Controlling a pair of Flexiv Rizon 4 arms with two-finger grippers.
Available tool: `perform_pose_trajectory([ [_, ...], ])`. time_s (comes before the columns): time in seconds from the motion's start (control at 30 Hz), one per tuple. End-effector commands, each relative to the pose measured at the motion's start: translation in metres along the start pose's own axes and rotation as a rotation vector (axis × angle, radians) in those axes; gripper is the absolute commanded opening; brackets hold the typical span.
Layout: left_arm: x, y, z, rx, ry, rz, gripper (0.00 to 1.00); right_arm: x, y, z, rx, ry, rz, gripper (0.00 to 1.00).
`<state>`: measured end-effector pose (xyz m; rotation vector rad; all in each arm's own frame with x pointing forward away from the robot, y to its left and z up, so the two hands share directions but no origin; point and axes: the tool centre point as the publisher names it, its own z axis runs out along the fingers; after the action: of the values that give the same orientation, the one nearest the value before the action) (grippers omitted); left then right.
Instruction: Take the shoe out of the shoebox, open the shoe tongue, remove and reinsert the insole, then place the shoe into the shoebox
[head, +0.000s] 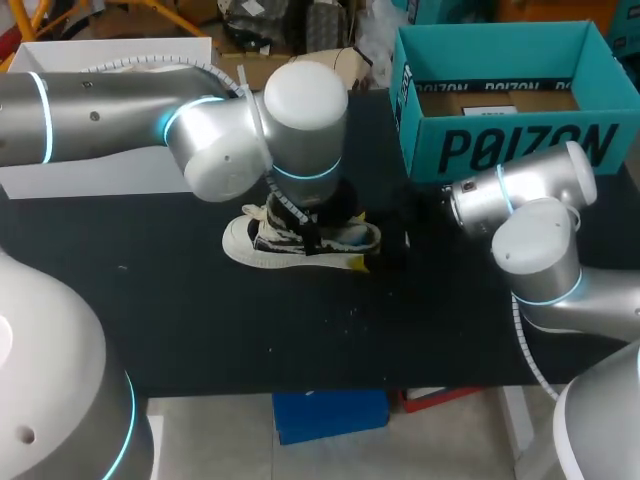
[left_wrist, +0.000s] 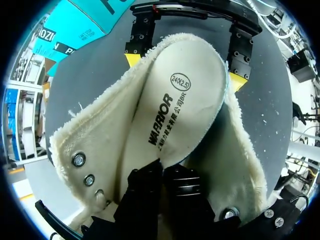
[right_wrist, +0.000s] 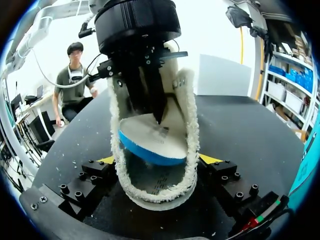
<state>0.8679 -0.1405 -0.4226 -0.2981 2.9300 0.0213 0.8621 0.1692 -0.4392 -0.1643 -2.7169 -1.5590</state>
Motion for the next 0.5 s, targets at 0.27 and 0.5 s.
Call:
perform_pose_trajectory([
  [0.27, -0.006, 0.004, -0.013, 0.069, 0.005, 0.029, 0.00, 0.002, -0.004, -0.001, 0.001, 0.001, 0.001, 0.00],
  [0.5, -0.003, -0.002, -0.022, 0.096, 0.019, 0.059, 0.00, 0.002, -0.004, -0.001, 0.001, 0.001, 0.001, 0.00],
])
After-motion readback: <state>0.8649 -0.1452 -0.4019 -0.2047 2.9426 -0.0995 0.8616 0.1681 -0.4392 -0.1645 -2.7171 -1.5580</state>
